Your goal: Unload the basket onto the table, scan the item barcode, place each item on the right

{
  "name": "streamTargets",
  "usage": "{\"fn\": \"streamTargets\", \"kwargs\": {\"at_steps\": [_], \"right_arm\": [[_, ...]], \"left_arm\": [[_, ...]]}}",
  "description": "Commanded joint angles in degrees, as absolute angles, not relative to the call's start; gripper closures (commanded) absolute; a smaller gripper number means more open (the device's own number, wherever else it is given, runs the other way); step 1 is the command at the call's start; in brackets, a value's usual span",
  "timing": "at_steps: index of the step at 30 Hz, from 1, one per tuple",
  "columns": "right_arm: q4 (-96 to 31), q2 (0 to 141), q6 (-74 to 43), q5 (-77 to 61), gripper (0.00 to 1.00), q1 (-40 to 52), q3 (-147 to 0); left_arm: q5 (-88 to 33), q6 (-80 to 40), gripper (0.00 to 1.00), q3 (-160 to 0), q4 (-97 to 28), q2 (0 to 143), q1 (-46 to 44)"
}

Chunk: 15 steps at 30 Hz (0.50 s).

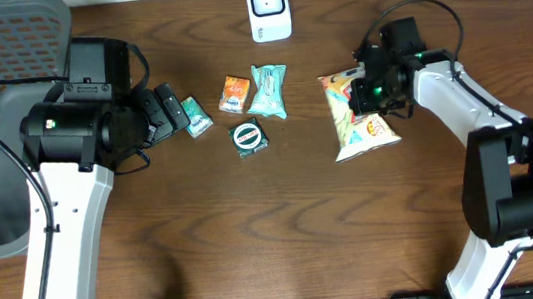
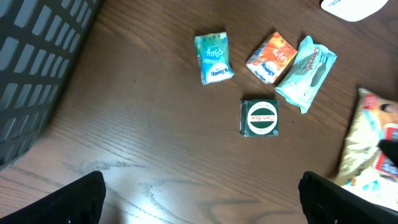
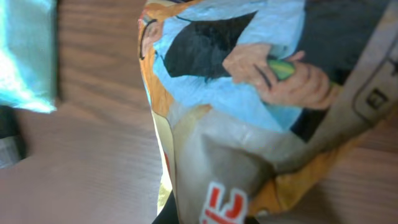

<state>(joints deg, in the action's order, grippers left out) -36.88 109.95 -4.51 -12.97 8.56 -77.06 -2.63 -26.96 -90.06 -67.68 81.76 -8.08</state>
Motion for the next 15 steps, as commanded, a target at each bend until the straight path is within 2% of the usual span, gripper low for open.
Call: {"fn": "streamTargets", "kwargs": {"at_steps": [1, 4, 7, 9, 15], "right_arm": [[-37.01, 102.96, -4.62, 12.73, 0.99, 15.03, -79.92], [-36.84, 102.78, -4.6, 36.86, 0.99, 22.41, -79.85], [-36.91, 105.62, -3.64, 52.8, 0.99, 27.86, -79.81], [-37.12, 108.84, -1.74, 56.97, 0.99, 30.22, -79.81], [-38.87, 118.93, -0.03, 58.39, 0.99, 34.39, -79.81]], "left_arm": [[-2.09, -26.63, 0.02, -90.61, -67.9, 81.49, -7.94], [-2.09, -26.63, 0.02, -90.61, -67.9, 81.49, -7.94], [-2.09, -26.63, 0.02, -90.61, -67.9, 81.49, -7.94], [-2.09, -26.63, 0.03, -90.61, -67.9, 81.49, -7.94], [-2.07, -26.63, 0.02, -90.61, -67.9, 81.49, -7.94]]}}
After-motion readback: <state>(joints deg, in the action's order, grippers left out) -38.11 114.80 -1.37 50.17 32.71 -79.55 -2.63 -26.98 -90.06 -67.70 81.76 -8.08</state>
